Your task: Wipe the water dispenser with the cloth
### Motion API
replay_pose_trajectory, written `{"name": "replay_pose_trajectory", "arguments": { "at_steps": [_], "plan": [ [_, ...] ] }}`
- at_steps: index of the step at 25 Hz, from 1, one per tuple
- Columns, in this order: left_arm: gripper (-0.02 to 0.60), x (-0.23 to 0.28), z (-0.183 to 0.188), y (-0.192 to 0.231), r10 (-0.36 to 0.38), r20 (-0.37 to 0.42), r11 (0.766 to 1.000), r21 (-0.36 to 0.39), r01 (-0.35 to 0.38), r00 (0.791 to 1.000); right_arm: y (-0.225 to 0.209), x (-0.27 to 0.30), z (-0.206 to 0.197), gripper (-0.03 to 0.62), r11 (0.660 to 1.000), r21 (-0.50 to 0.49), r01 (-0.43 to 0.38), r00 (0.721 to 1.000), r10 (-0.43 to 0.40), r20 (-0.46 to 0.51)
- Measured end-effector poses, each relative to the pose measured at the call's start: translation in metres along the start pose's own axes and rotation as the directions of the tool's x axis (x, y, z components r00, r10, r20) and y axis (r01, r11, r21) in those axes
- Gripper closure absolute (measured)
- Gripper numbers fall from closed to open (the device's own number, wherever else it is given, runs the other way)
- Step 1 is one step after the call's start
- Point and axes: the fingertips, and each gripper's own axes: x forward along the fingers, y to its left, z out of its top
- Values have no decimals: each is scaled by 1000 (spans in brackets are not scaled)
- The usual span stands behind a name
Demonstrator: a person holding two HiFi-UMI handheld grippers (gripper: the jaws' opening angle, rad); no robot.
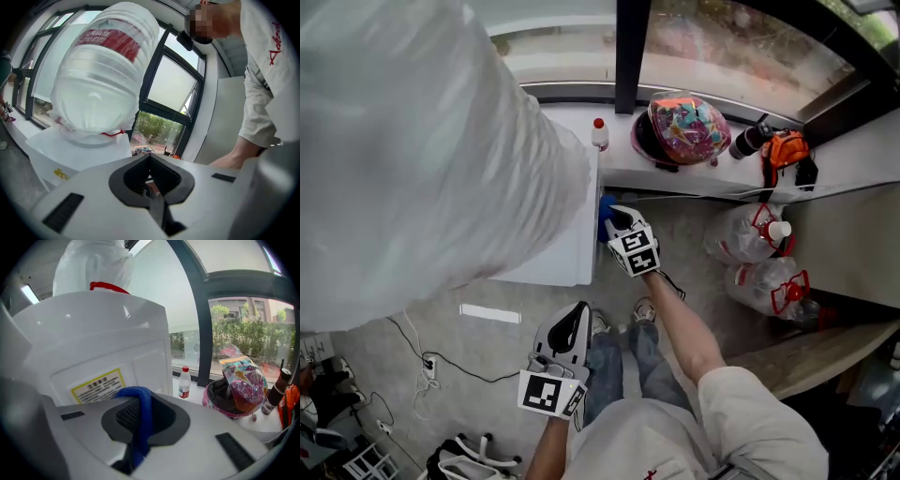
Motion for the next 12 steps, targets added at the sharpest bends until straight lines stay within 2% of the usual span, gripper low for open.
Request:
{"name": "replay_pose_trajectory", "arguments": {
  "at_steps": [12],
  "plan": [
    [570,4,-4,10,62,-15,998,-7,-62,998,-49,47,24,563,999,-42,11,999,-13,-42]
  ]
}}
